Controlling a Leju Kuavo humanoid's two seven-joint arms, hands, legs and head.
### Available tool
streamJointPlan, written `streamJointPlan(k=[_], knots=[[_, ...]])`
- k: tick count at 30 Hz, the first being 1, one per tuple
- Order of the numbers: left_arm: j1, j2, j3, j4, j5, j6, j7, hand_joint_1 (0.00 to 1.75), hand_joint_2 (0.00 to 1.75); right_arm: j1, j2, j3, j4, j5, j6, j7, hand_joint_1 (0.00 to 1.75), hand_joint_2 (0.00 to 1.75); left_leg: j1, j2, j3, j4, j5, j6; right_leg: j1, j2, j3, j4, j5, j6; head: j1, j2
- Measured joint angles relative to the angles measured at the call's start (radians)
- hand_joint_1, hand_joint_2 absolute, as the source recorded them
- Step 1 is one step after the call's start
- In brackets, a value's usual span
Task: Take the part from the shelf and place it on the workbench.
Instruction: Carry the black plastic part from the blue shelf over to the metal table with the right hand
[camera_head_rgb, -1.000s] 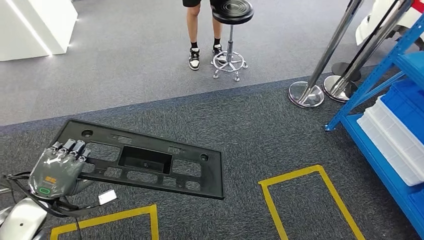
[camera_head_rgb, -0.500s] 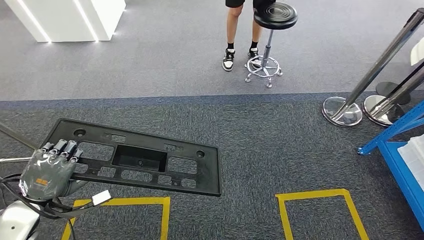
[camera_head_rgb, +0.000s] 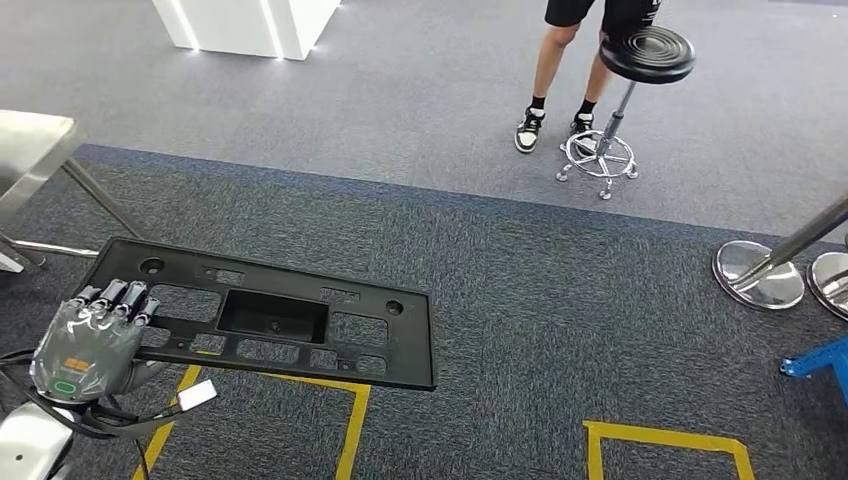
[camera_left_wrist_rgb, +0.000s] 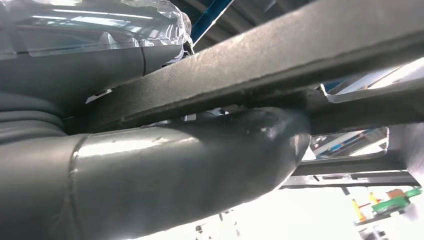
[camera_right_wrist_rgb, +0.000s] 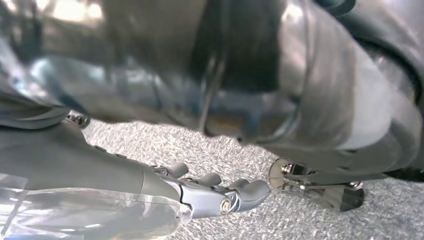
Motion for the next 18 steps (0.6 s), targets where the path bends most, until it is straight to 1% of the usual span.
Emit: streamJointPlan(k=[1,2,3,4,5,6,7,8,9,10,11,12,13,14,15,16,17,18], knots=[[0.002,0.000,0.004,0.000,0.000,0.003,-0.001,1.75,0.00,0.000,0.000,0.001,0.000,0.000,0.000,0.000,0.00,0.00,0.002,-0.011,0.002,-0.005,0.003,0.006,-0.002,0.021,-0.006,0.020,-0.015,0.004,0.000,0.000],[0.004,-0.001,0.009,0.000,-0.001,0.008,-0.002,1.75,0.00,0.000,0.000,0.002,-0.001,0.000,0.001,-0.001,0.00,0.00,0.004,-0.023,0.004,-0.009,0.006,0.012,-0.005,0.051,-0.024,0.060,-0.040,0.007,0.000,0.000],[0.006,-0.003,0.014,0.000,-0.001,0.012,-0.005,1.75,0.00,0.002,0.000,0.002,-0.001,0.000,0.002,-0.001,0.00,0.00,0.003,-0.033,0.004,-0.009,0.007,0.016,-0.007,0.083,-0.052,0.118,-0.070,0.008,0.000,0.000],[0.010,-0.007,0.020,0.000,-0.002,0.015,-0.010,1.75,0.00,0.004,0.000,0.003,-0.001,0.000,0.003,-0.001,0.00,0.00,0.002,-0.046,0.002,-0.009,0.008,0.019,-0.008,0.101,-0.087,0.185,-0.100,0.007,0.000,0.000],[0.015,-0.012,0.026,0.000,-0.002,0.017,-0.017,1.75,0.00,0.007,0.000,0.003,-0.002,0.000,0.005,-0.002,0.00,0.00,0.001,-0.060,0.001,-0.008,0.008,0.020,-0.008,0.109,-0.118,0.240,-0.118,0.007,0.000,0.000],[0.021,-0.016,0.033,0.000,-0.002,0.020,-0.025,1.75,0.00,0.010,0.000,0.003,-0.003,0.000,0.008,-0.002,0.00,0.00,0.000,-0.074,0.001,-0.007,0.008,0.021,-0.008,0.113,-0.137,0.267,-0.116,0.007,0.000,0.000],[0.028,-0.020,0.041,0.000,-0.002,0.022,-0.034,1.75,0.00,0.012,0.000,0.003,-0.004,0.000,0.010,-0.001,0.00,0.00,0.000,-0.089,0.001,-0.005,0.007,0.021,-0.008,0.115,-0.138,0.257,-0.096,0.005,0.000,0.000],[0.034,-0.023,0.049,0.000,-0.001,0.025,-0.043,1.75,0.00,0.013,0.000,0.003,-0.006,0.000,0.011,-0.001,0.00,0.00,0.000,-0.104,0.001,-0.003,0.007,0.020,-0.009,0.121,-0.121,0.211,-0.058,0.003,0.000,0.000],[0.039,-0.027,0.058,0.000,-0.001,0.029,-0.051,1.75,0.00,0.014,0.000,0.004,-0.008,0.000,0.012,-0.001,0.00,0.00,0.001,-0.118,0.001,-0.001,0.006,0.019,-0.009,0.139,-0.095,0.146,-0.019,0.000,0.000,0.000],[0.042,-0.031,0.066,0.000,-0.001,0.033,-0.057,1.75,0.00,0.015,0.000,0.006,-0.010,0.000,0.012,-0.001,0.00,0.00,0.000,-0.132,-0.001,0.003,0.004,0.016,-0.011,0.164,-0.070,0.084,0.010,-0.002,0.000,0.000],[0.045,-0.035,0.075,0.000,-0.001,0.036,-0.061,1.75,0.00,0.016,0.000,0.008,-0.012,0.000,0.013,0.000,0.00,0.00,0.000,-0.144,-0.003,0.006,0.003,0.012,-0.013,0.183,-0.052,0.038,0.027,-0.003,0.000,0.000],[0.049,-0.039,0.083,0.000,-0.001,0.039,-0.064,1.75,0.00,0.017,0.000,0.010,-0.014,0.000,0.013,0.000,0.00,0.00,0.002,-0.155,-0.006,0.007,0.003,0.006,-0.012,0.194,-0.043,0.017,0.031,-0.004,0.000,0.000],[0.053,-0.042,0.090,0.000,-0.001,0.040,-0.067,1.75,0.00,0.017,0.000,0.012,-0.016,0.000,0.013,0.000,0.00,0.00,0.004,-0.167,-0.009,0.007,0.004,-0.001,-0.010,0.192,-0.040,0.012,0.029,-0.007,0.000,0.000],[0.057,-0.044,0.096,0.000,-0.001,0.041,-0.069,1.75,0.00,0.017,0.000,0.015,-0.017,0.000,0.013,0.000,0.00,0.00,0.007,-0.179,-0.011,0.005,0.005,-0.009,-0.009,0.178,-0.037,0.007,0.032,-0.012,0.000,0.000],[0.063,-0.045,0.101,0.000,0.000,0.042,-0.071,1.75,0.00,0.017,0.000,0.017,-0.019,0.000,0.013,0.000,0.00,0.00,0.009,-0.173,-0.013,0.008,0.003,-0.014,-0.008,0.166,-0.032,0.000,0.035,-0.019,0.000,0.000],[0.066,-0.045,0.106,0.000,0.001,0.043,-0.072,1.75,0.00,0.017,0.000,0.019,-0.020,0.000,0.014,0.000,0.00,0.00,0.009,-0.152,-0.021,0.023,-0.007,-0.019,-0.008,0.154,-0.028,-0.008,0.038,-0.026,0.000,0.000],[0.068,-0.046,0.111,0.000,0.002,0.044,-0.072,1.75,0.00,0.018,0.000,0.019,-0.021,0.000,0.014,0.000,0.00,0.00,0.008,-0.123,-0.038,0.057,-0.027,-0.023,-0.009,0.140,-0.024,-0.016,0.040,-0.032,0.000,0.000],[0.068,-0.047,0.114,0.000,0.002,0.044,-0.073,1.75,0.00,0.019,0.000,0.020,-0.022,0.000,0.014,0.000,0.00,0.00,0.008,-0.088,-0.062,0.109,-0.056,-0.026,-0.008,0.126,-0.021,-0.019,0.040,-0.036,0.000,0.000]])
